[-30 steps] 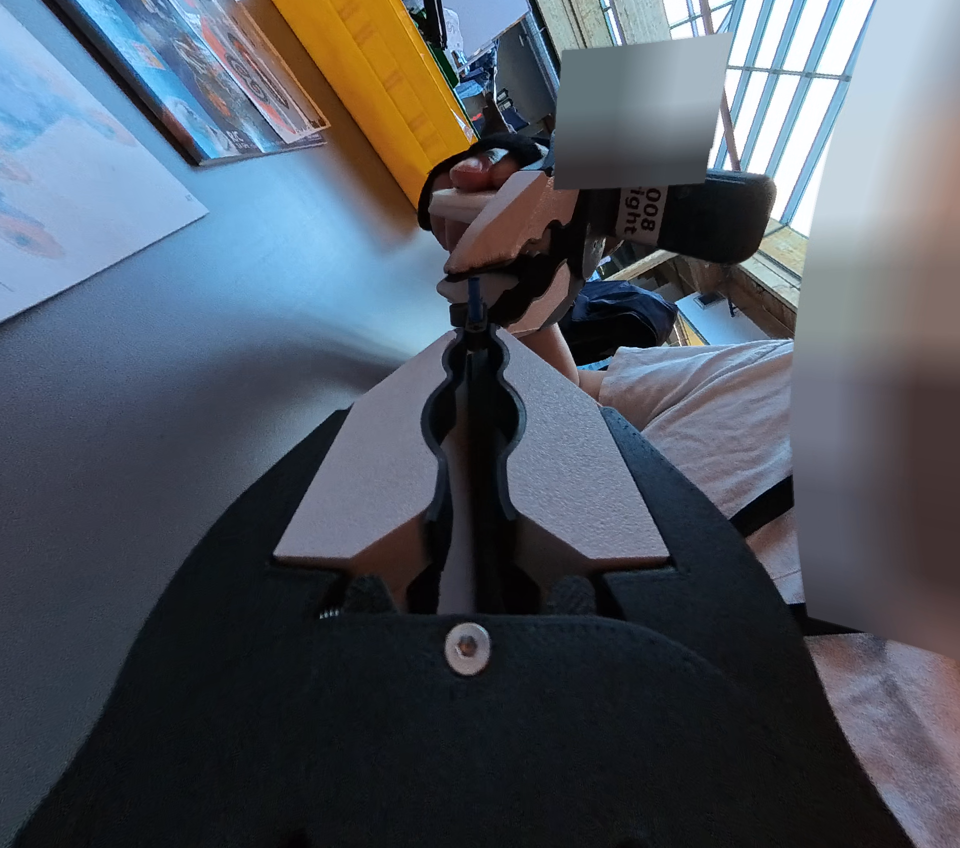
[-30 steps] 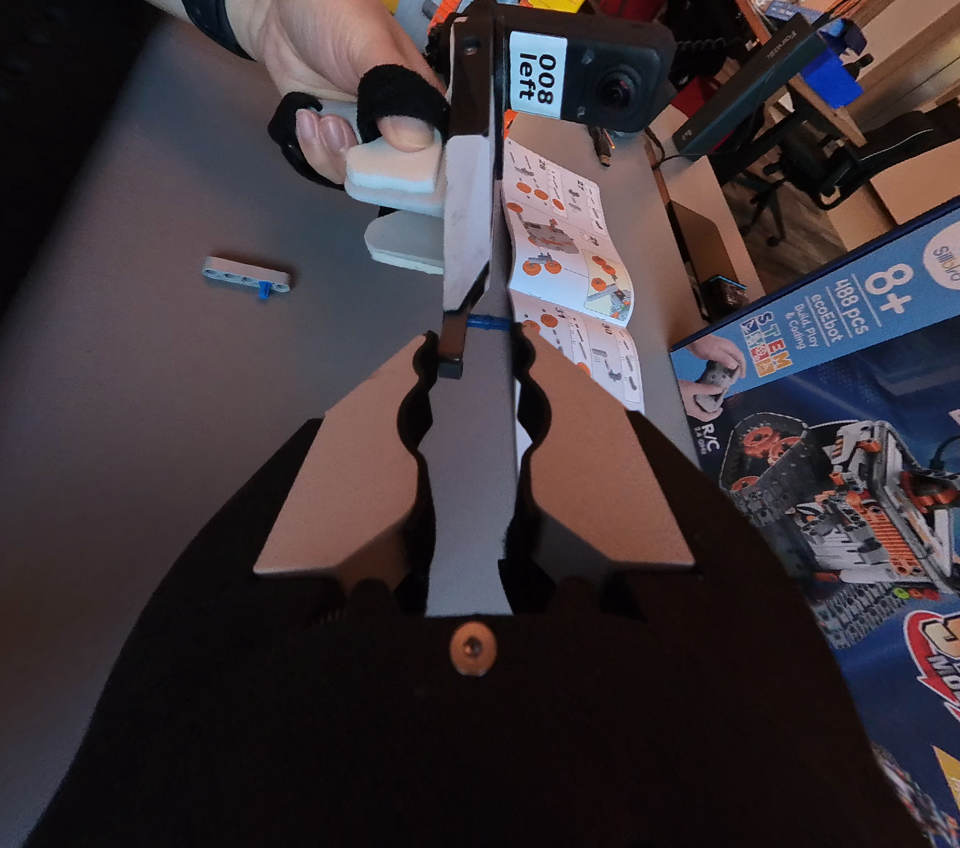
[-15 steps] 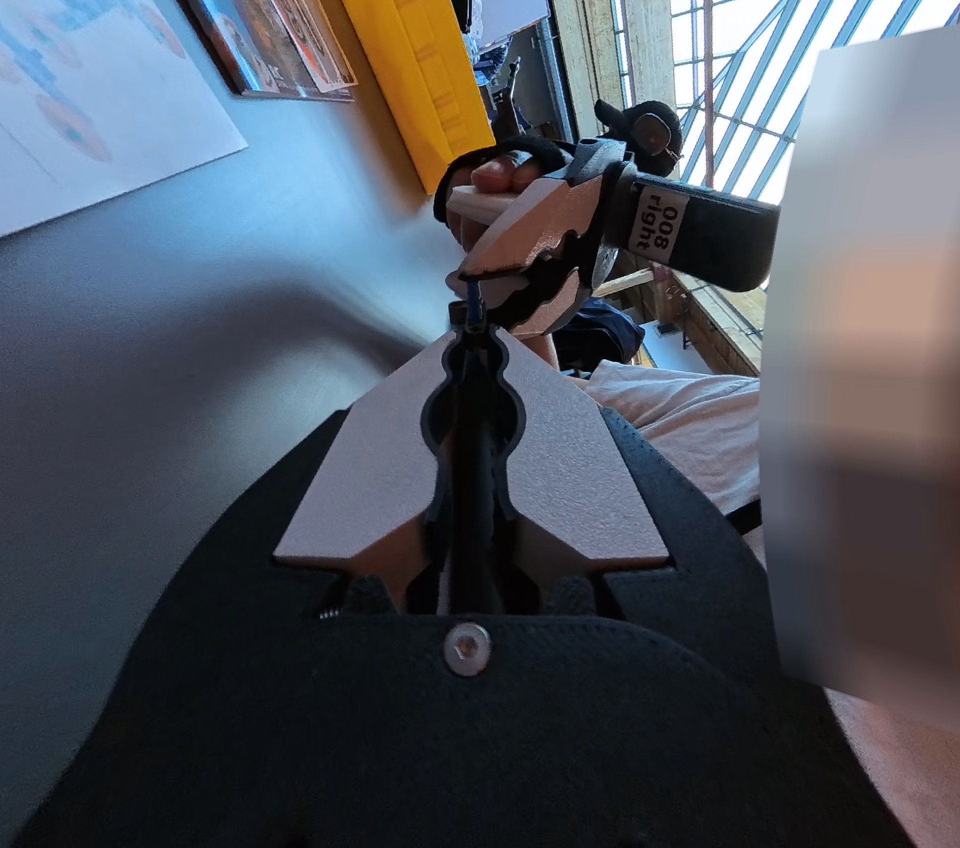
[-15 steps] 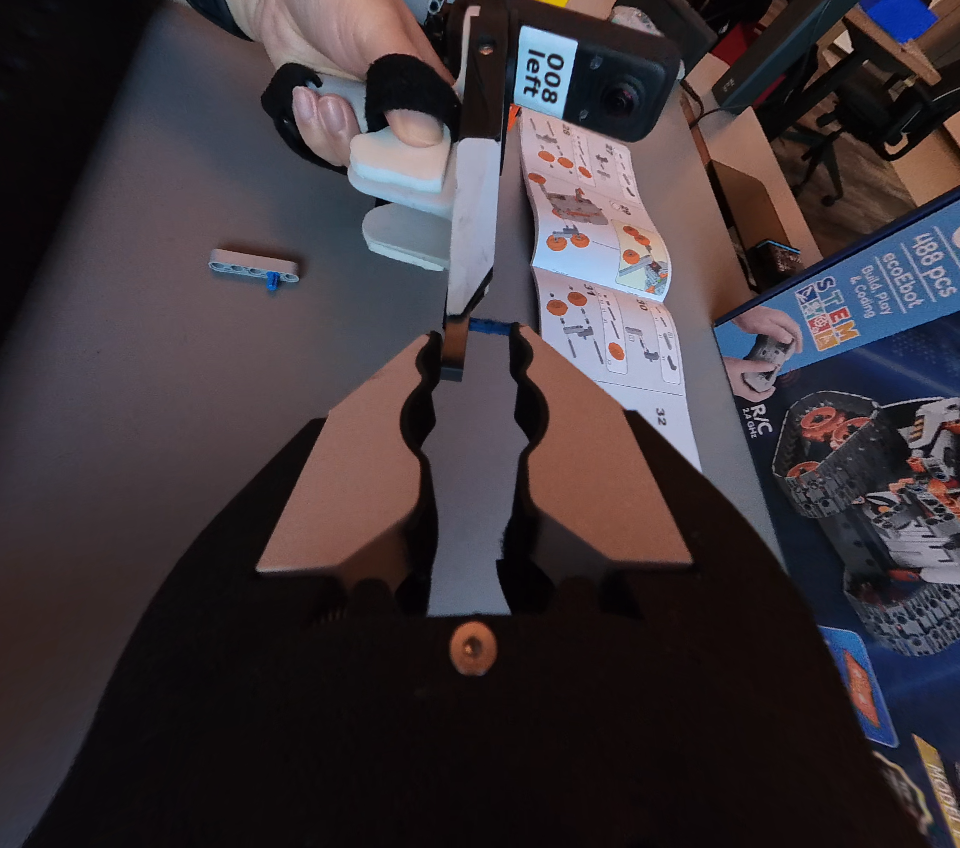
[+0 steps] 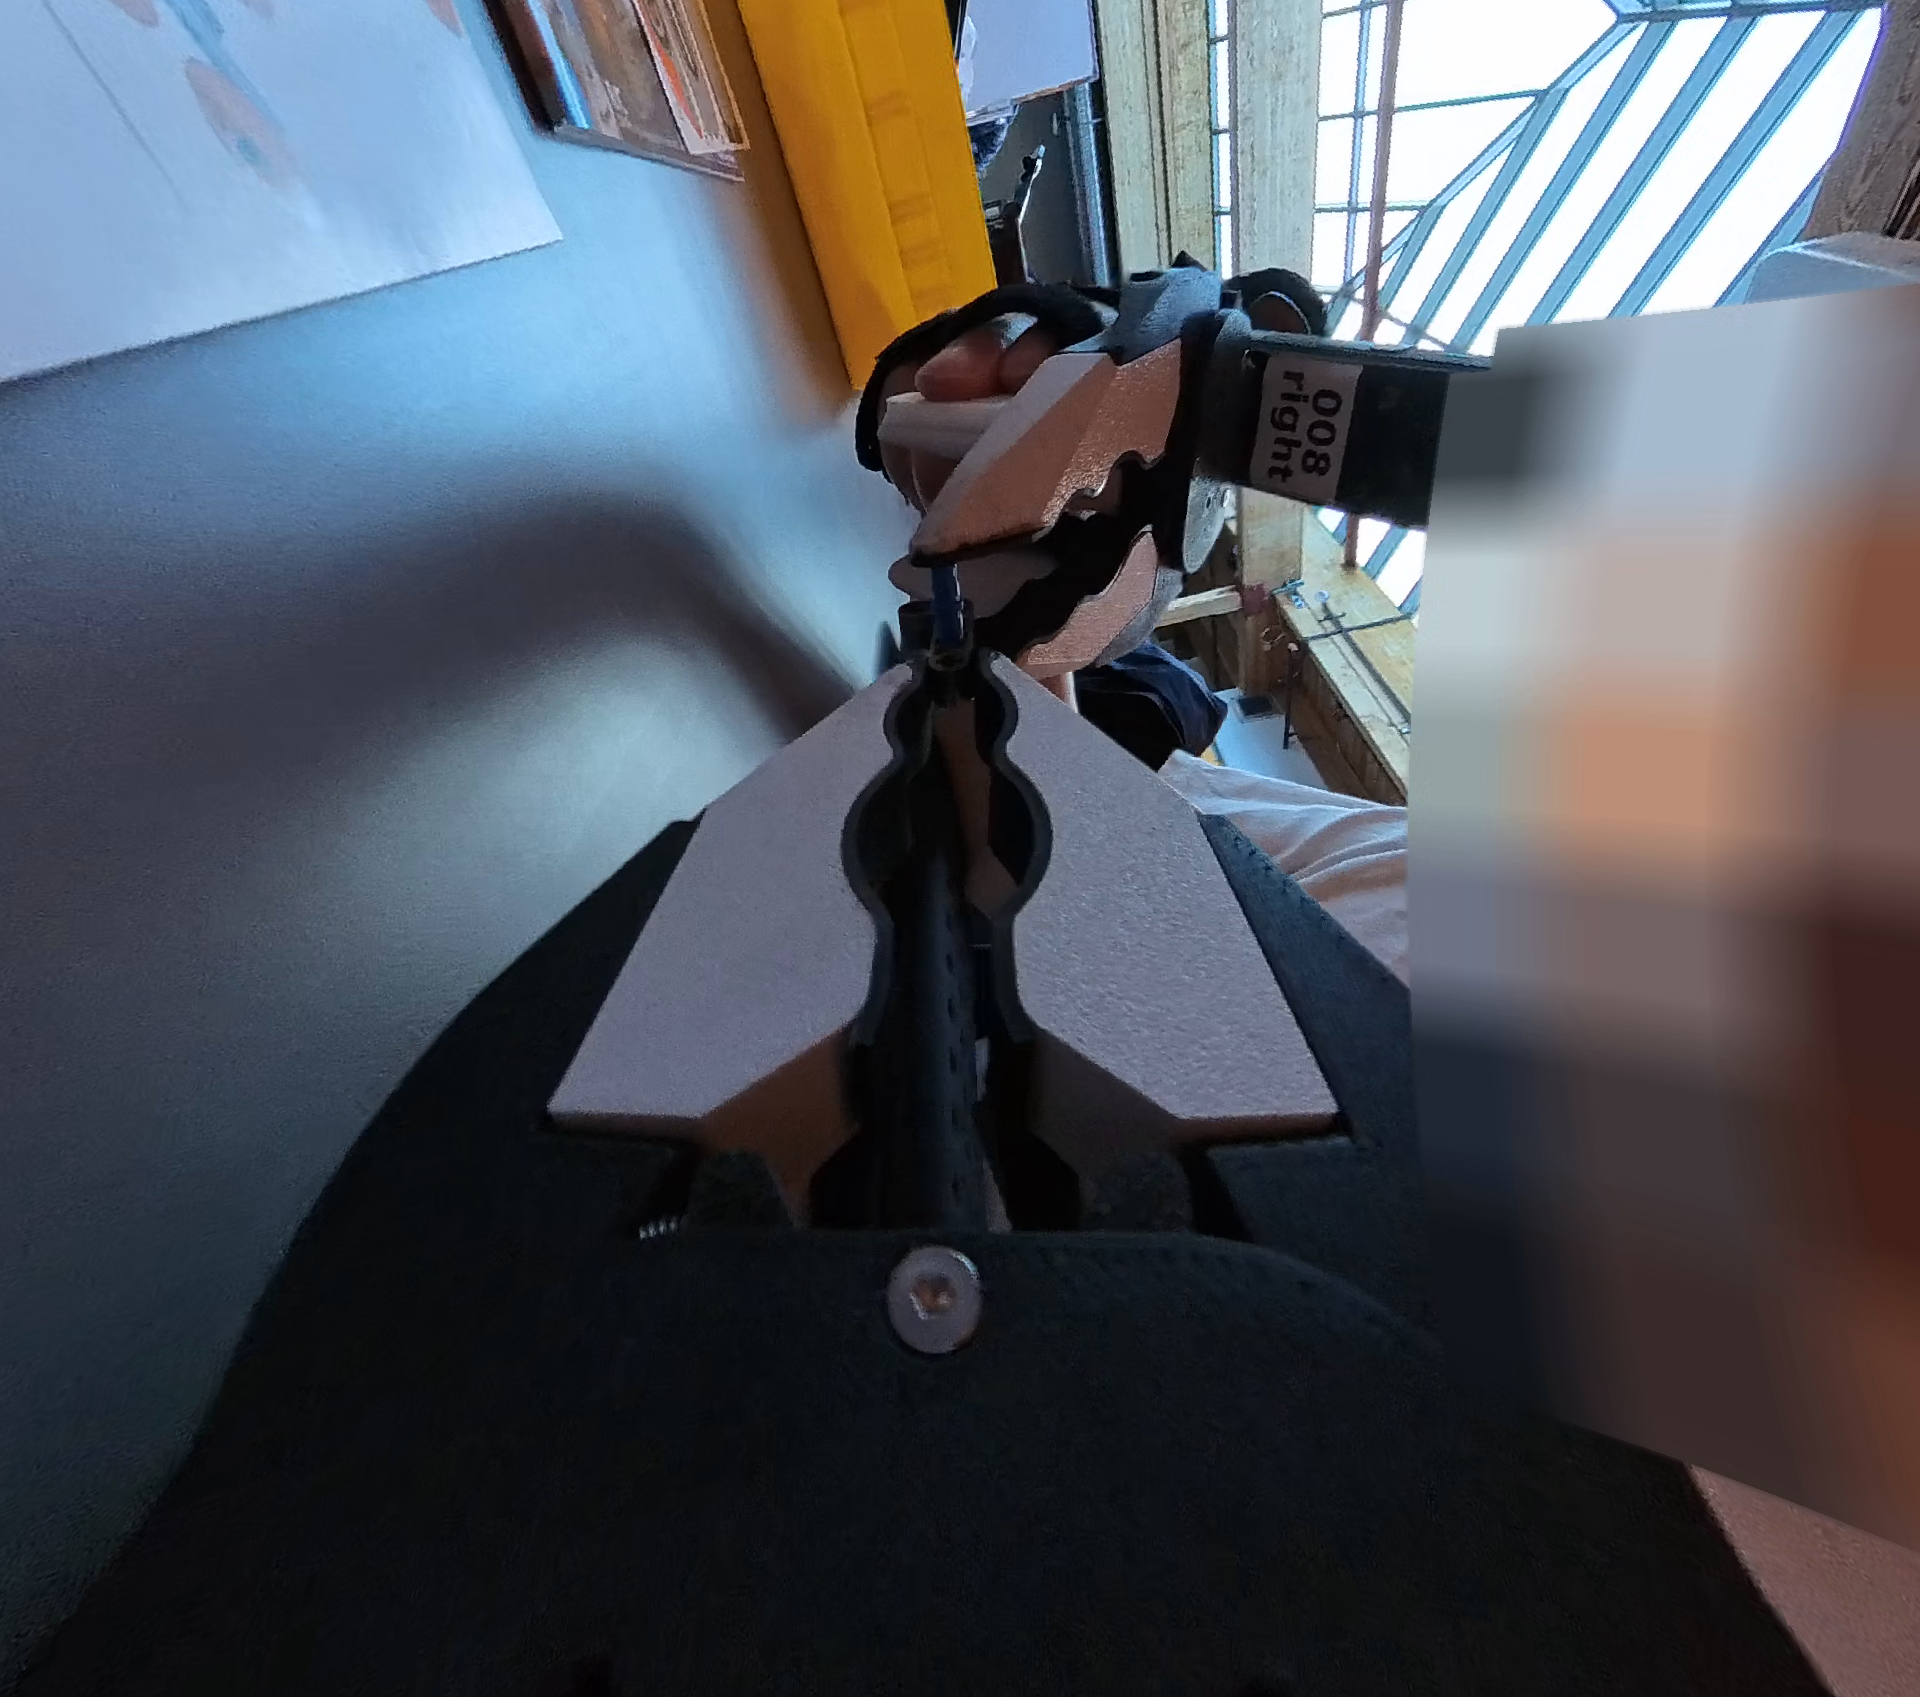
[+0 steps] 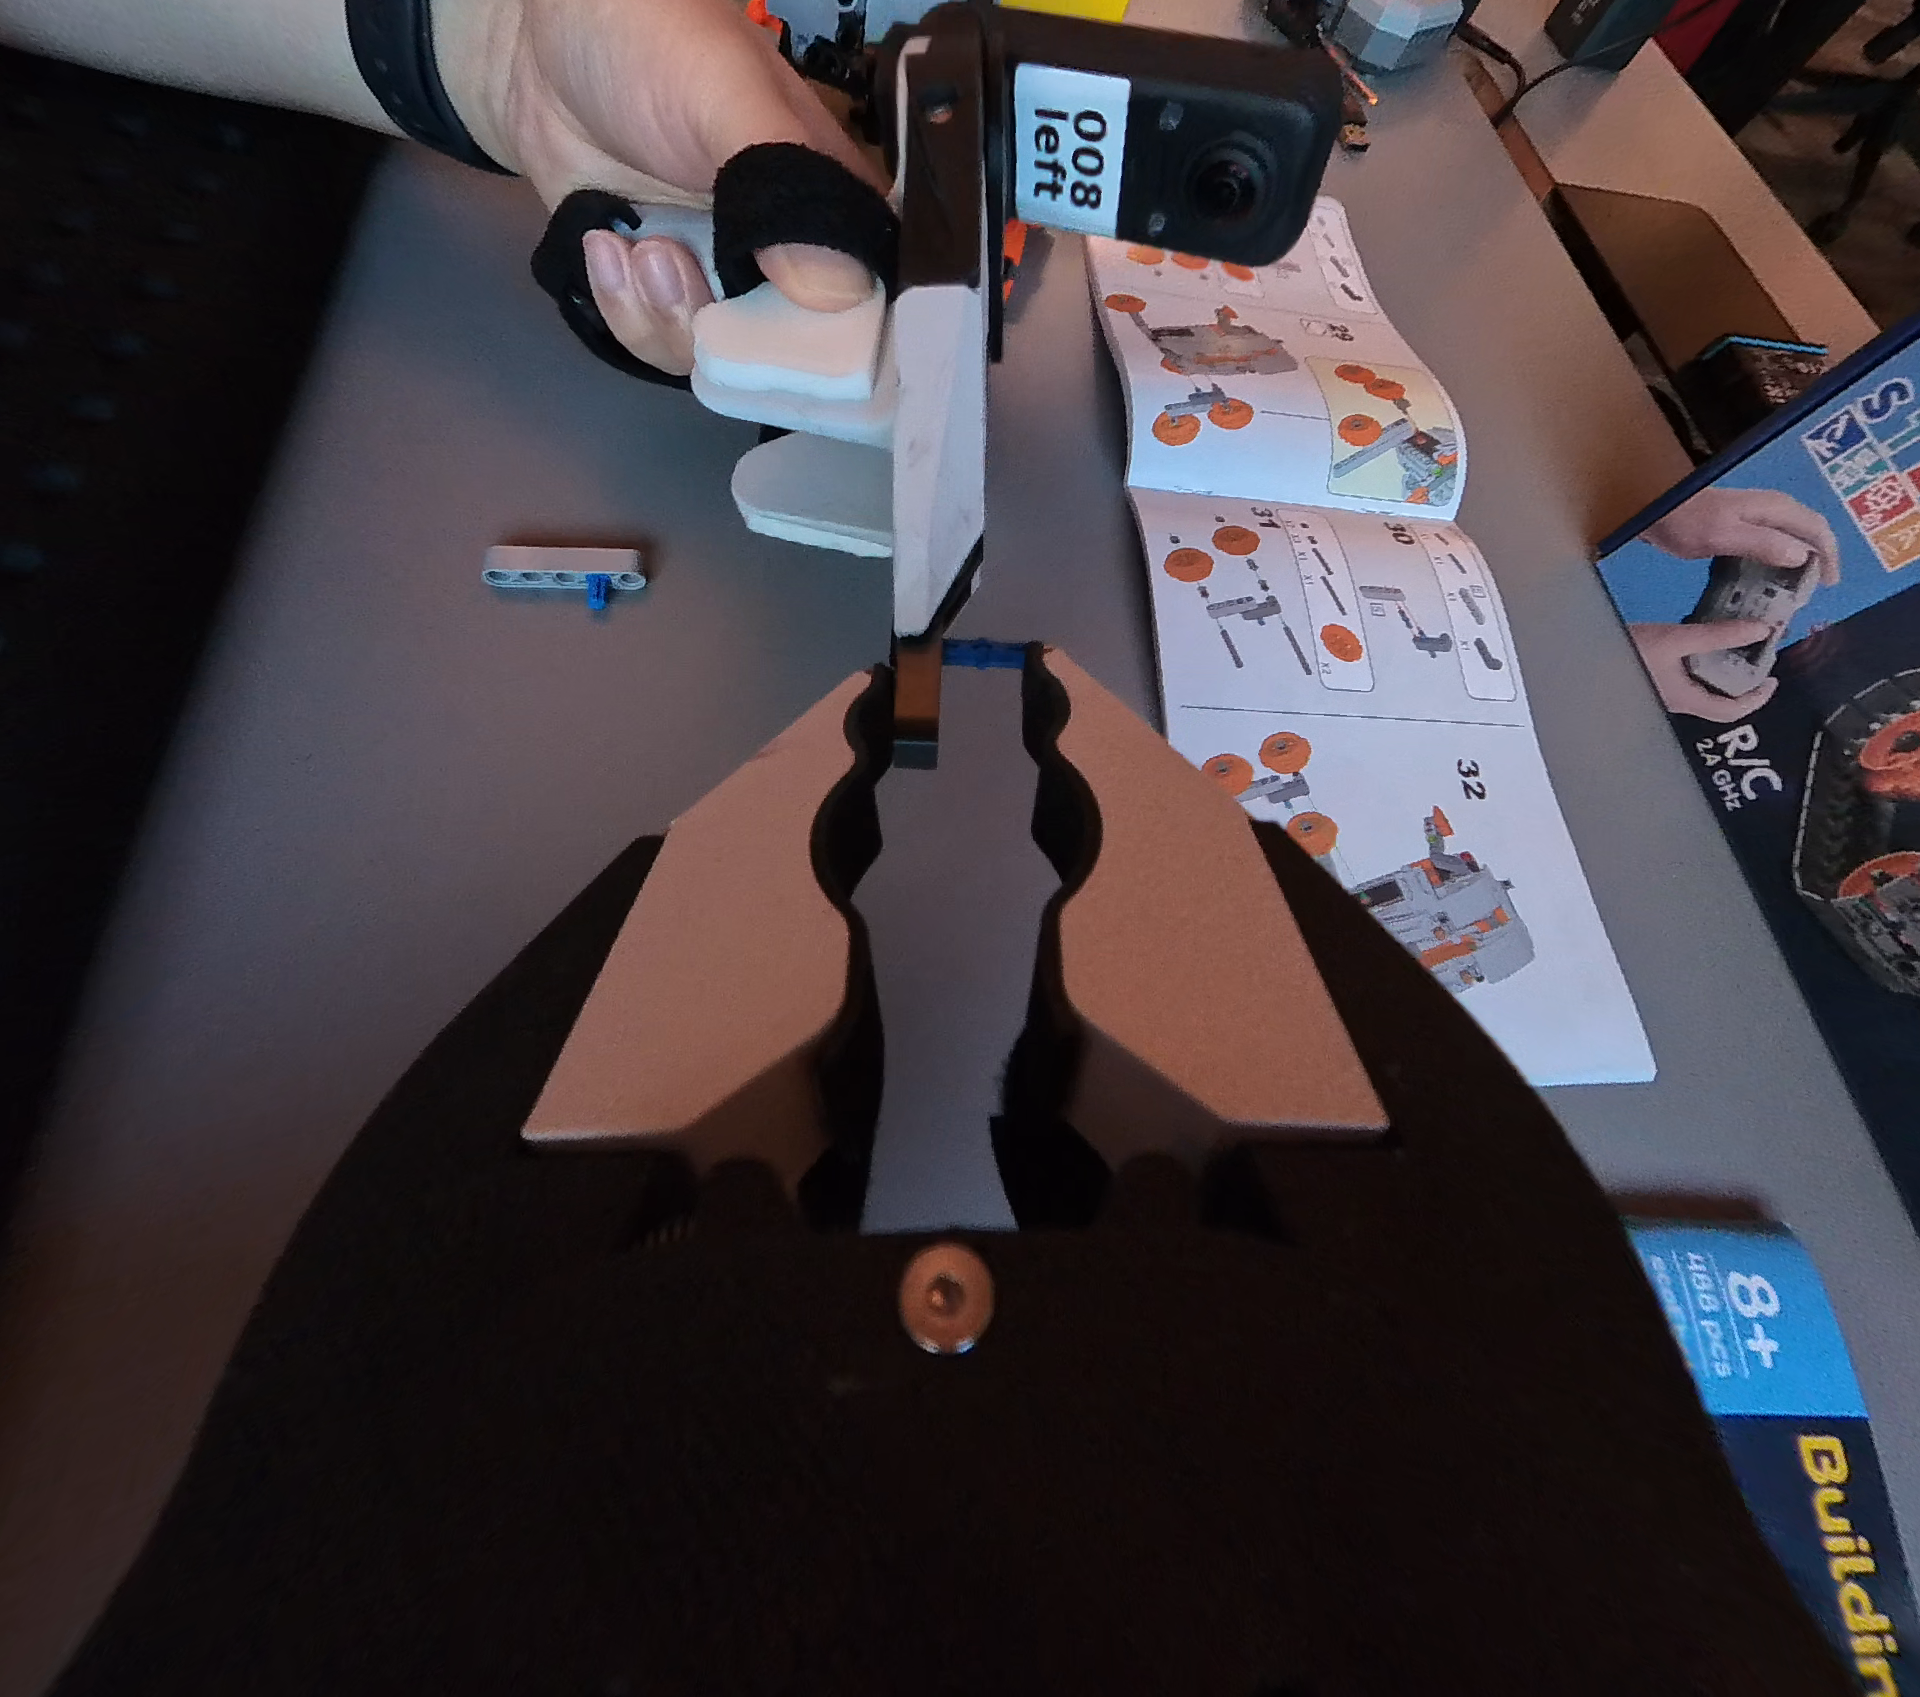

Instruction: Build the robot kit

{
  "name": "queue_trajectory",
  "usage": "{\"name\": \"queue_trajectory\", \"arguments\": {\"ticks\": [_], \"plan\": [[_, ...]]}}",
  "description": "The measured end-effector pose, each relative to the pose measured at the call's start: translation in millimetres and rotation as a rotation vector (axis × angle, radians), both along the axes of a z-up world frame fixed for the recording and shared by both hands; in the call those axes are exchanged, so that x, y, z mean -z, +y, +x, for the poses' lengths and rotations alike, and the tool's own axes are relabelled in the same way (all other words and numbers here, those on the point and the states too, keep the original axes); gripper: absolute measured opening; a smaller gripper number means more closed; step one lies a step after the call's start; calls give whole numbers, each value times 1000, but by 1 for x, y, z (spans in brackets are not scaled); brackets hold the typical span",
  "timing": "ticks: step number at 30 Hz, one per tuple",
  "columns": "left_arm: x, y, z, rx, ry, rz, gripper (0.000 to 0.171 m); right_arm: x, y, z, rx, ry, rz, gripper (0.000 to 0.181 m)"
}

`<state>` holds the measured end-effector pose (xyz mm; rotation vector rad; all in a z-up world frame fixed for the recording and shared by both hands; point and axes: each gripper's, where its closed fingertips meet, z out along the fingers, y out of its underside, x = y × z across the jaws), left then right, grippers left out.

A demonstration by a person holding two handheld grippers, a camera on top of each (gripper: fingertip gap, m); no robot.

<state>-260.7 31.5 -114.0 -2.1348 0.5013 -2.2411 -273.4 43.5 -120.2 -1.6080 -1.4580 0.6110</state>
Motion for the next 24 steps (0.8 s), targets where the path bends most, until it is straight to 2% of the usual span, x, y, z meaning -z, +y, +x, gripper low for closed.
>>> {"name": "queue_trajectory", "arguments": {"ticks": [3, 15, 24], "plan": [[2, 0, -1, 8, 4, -30, 5, 2, -1, -1, -3, 1, -14, 24], [8, 2, -2, 3, 54, 9, 6, 9, 2, -2, 11, -28, -19, 23], [23, 5, -4, 11, 100, 8, 5, 26, 6, -2, 40, -77, -50, 22]]}}
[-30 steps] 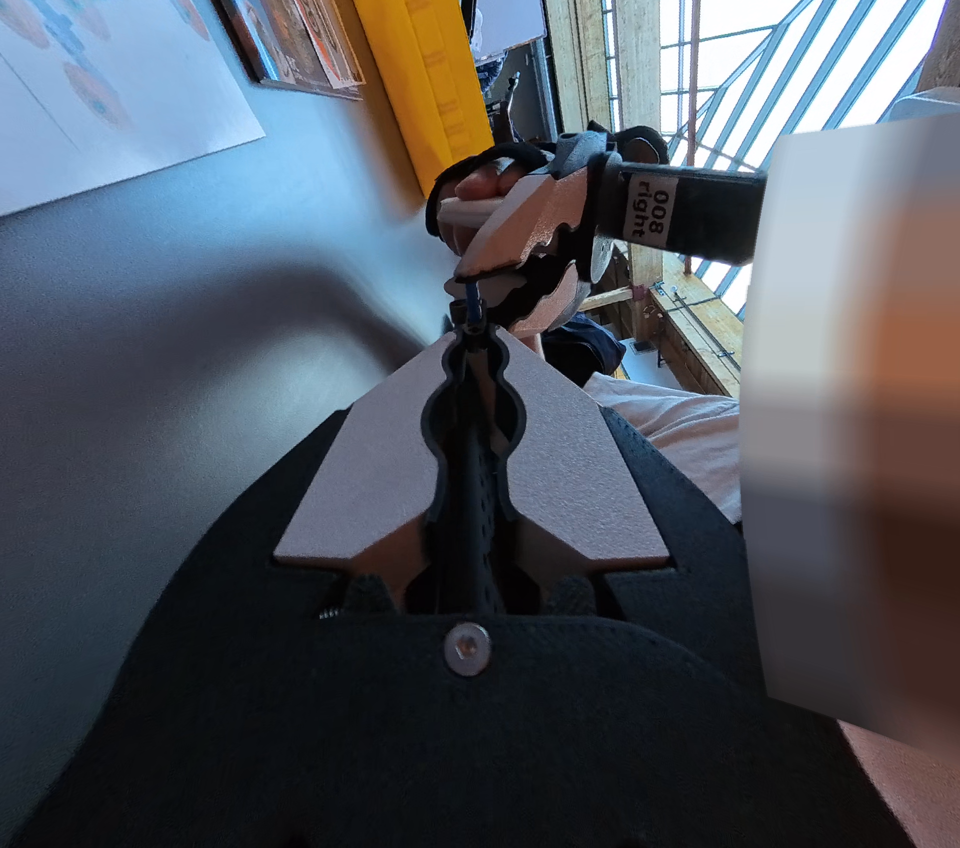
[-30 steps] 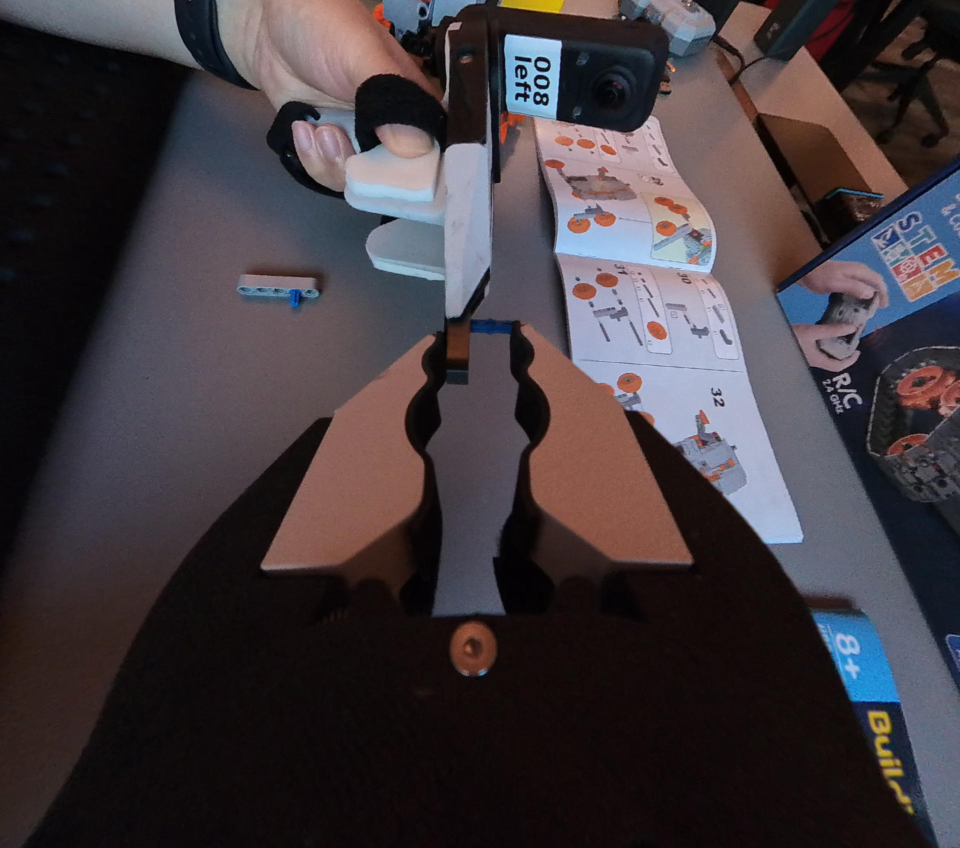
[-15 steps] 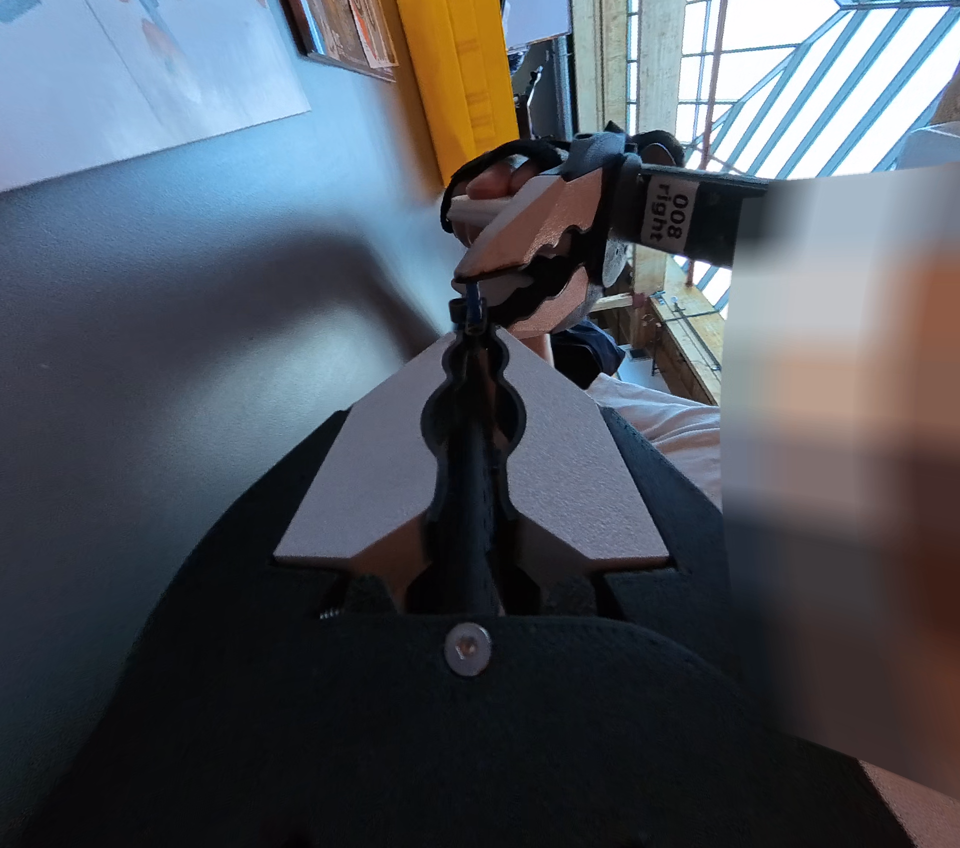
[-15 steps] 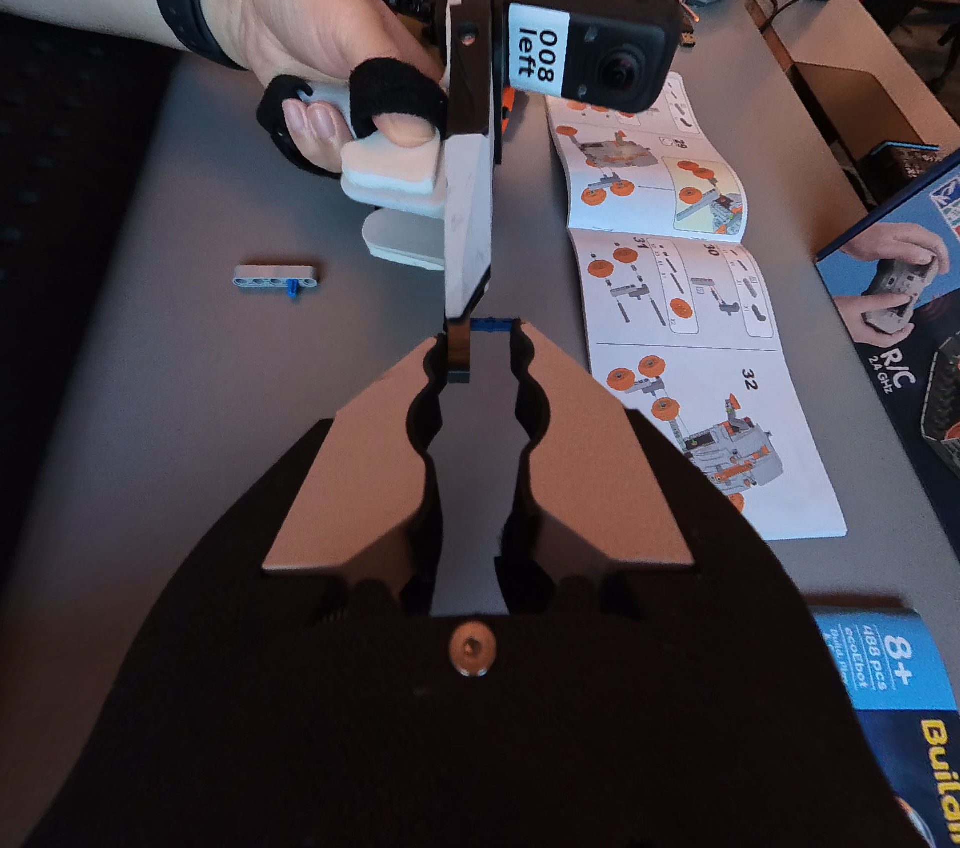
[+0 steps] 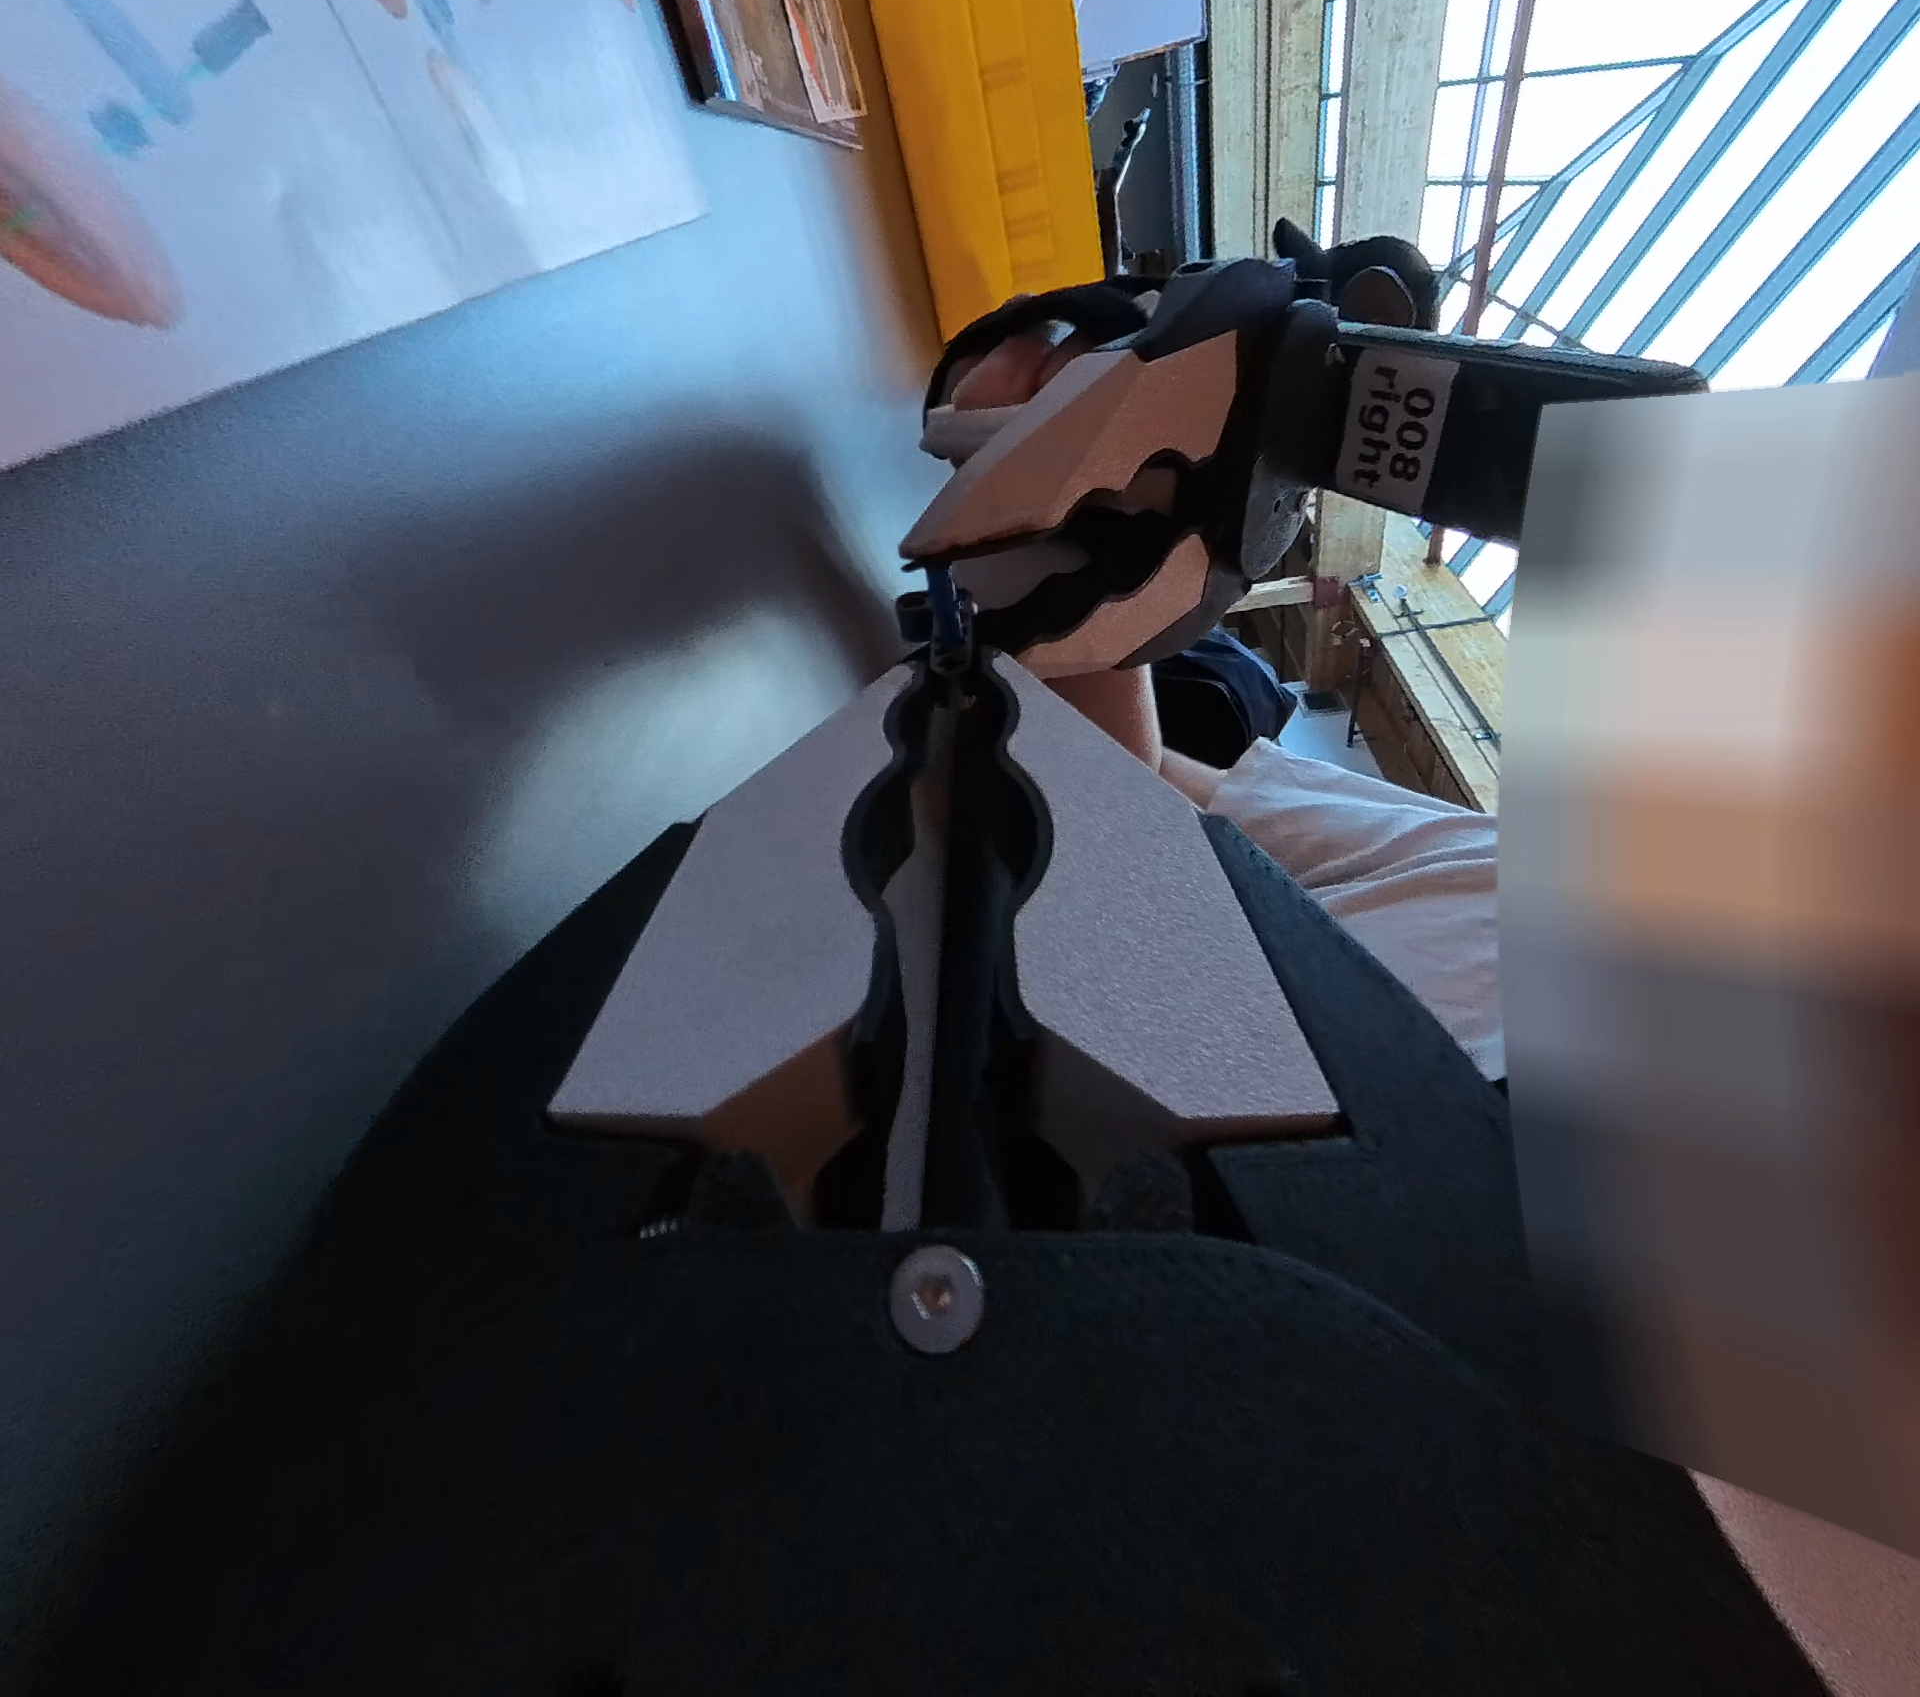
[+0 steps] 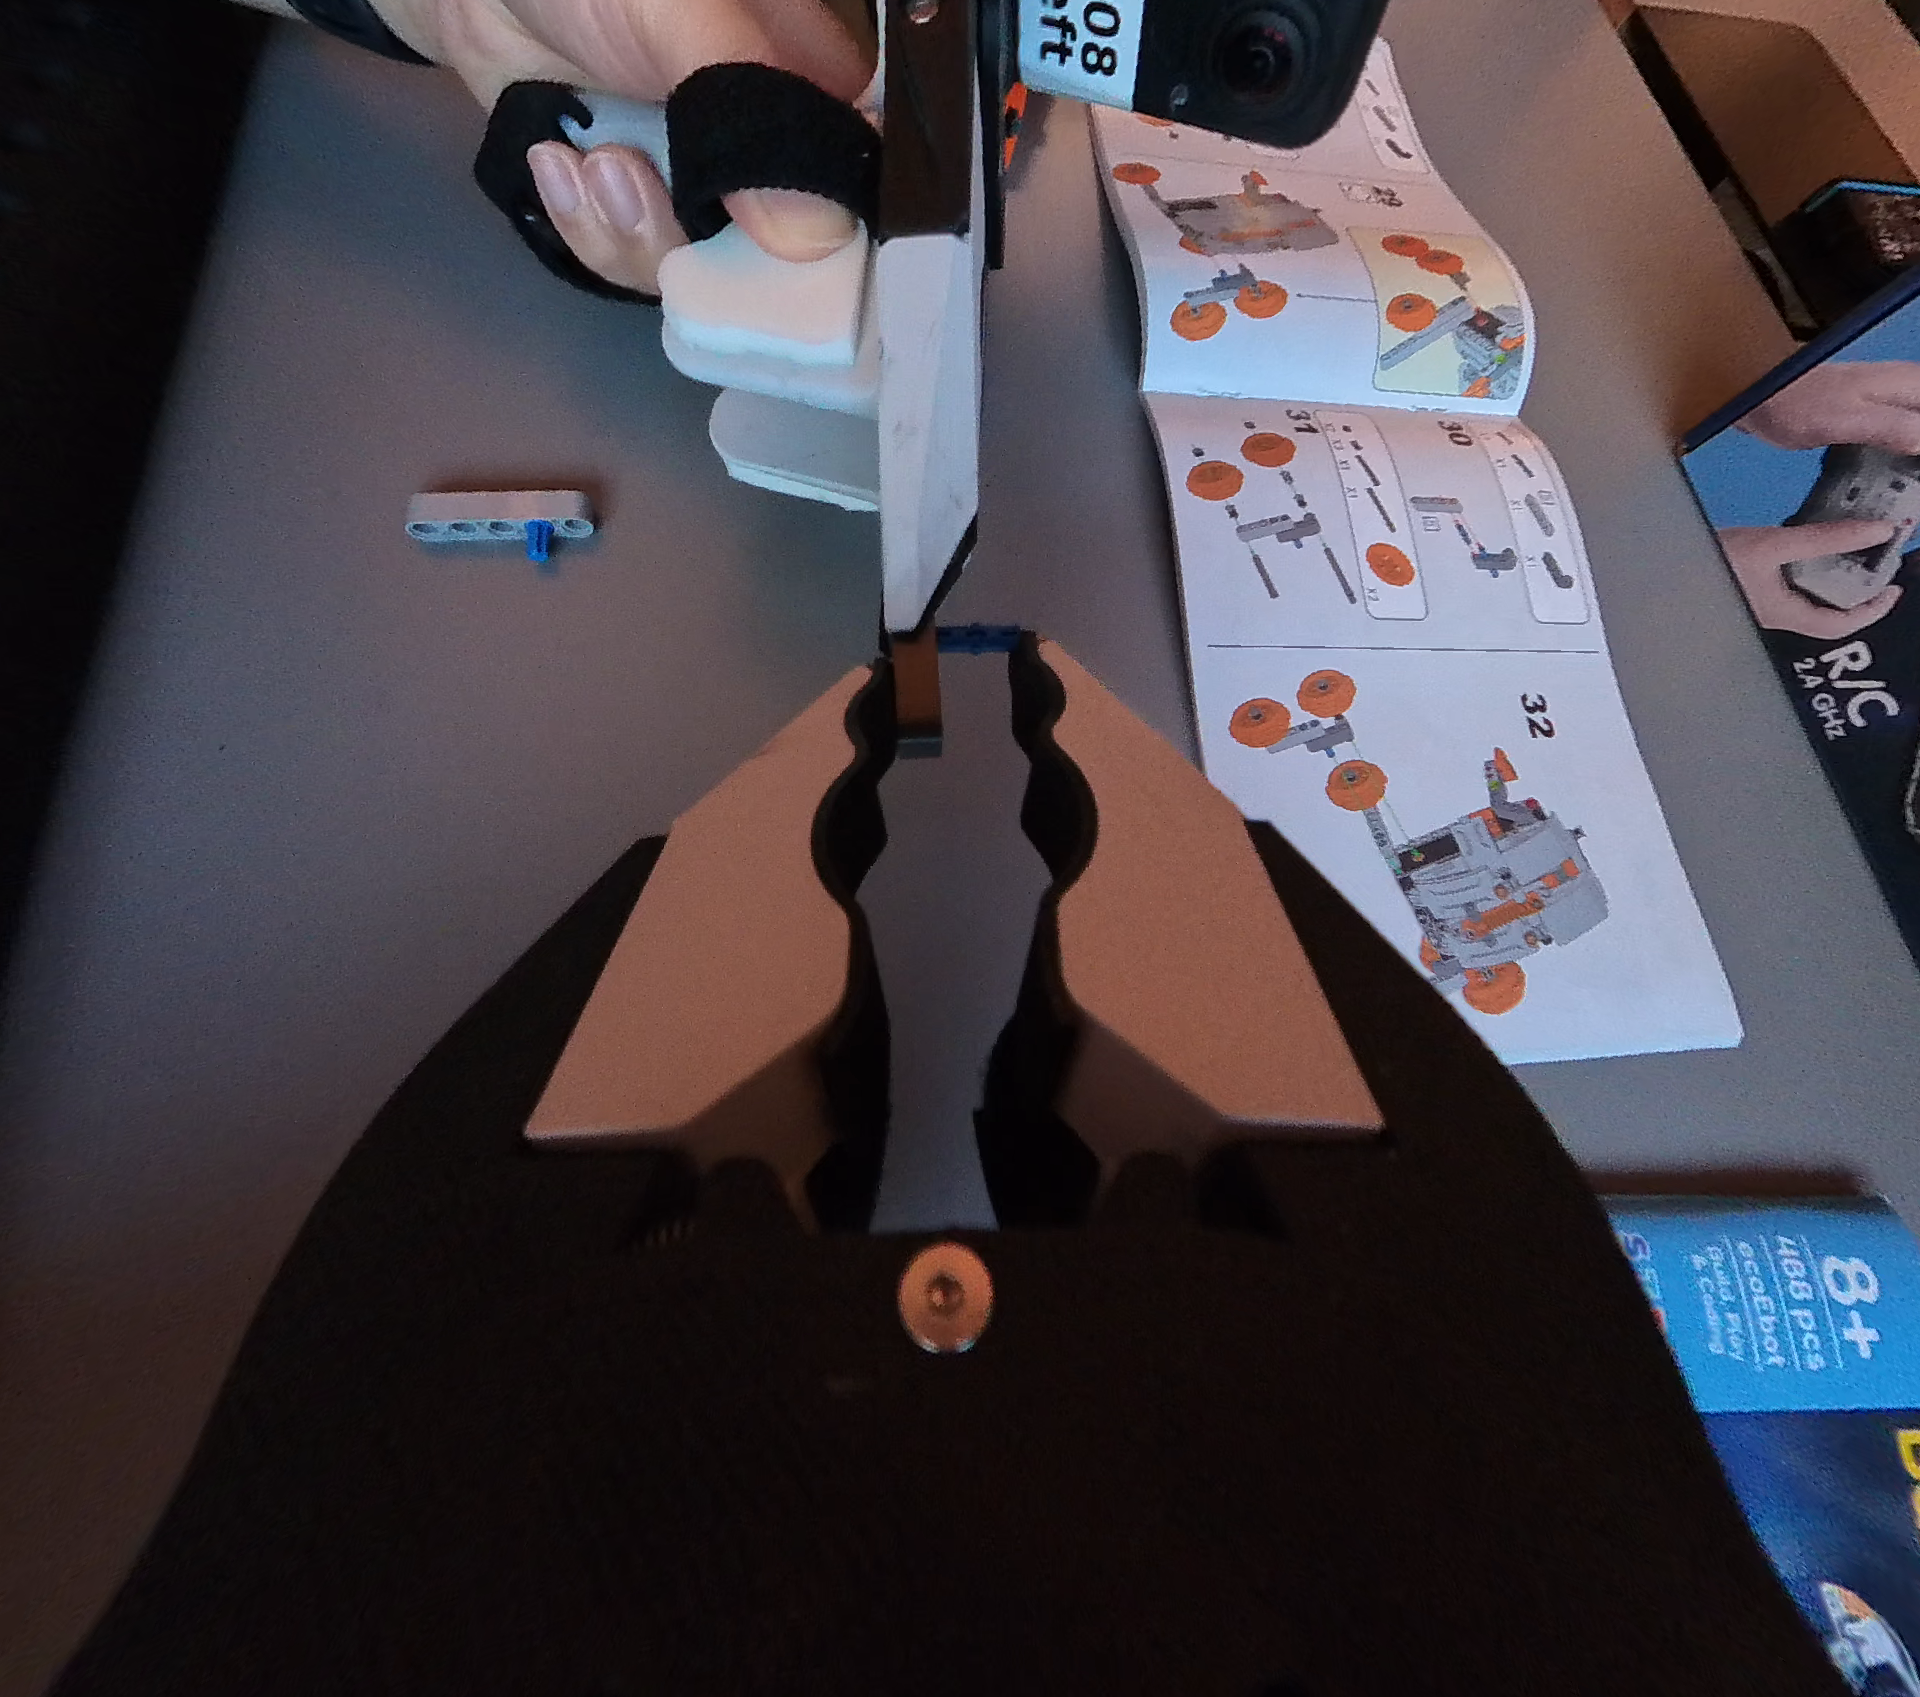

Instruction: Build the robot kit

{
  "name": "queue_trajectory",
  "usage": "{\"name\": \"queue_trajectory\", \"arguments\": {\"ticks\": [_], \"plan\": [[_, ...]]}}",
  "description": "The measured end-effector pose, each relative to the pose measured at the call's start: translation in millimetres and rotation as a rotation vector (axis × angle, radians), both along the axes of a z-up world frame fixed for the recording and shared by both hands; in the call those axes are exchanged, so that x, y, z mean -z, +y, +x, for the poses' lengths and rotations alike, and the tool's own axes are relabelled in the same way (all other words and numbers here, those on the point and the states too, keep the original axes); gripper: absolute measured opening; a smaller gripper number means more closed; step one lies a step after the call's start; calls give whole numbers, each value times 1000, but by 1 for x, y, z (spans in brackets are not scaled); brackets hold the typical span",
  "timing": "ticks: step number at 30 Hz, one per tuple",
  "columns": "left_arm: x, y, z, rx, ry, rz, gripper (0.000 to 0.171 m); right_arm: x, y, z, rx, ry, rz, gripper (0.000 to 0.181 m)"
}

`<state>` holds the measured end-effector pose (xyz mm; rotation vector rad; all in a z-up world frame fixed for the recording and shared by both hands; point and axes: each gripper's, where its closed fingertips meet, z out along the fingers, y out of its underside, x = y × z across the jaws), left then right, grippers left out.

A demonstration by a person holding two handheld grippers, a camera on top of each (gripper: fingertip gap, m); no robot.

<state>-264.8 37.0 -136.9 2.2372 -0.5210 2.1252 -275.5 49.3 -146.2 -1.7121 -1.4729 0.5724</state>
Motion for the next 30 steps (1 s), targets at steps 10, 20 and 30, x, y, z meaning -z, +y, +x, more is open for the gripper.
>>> {"name": "queue_trajectory", "arguments": {"ticks": [10, 20, 30], "plan": [[5, -1, 1, 6, 25, 14, 5, 7, -3, 0, -10, -28, 3, 15], [6, -2, 2, 17, 32, 41, 6, 7, -2, 2, -7, -50, 37, 15], [-12, -2, 7, 6, 24, 407, 6, -17, 5, 12, -7, -86, 283, 16]]}}
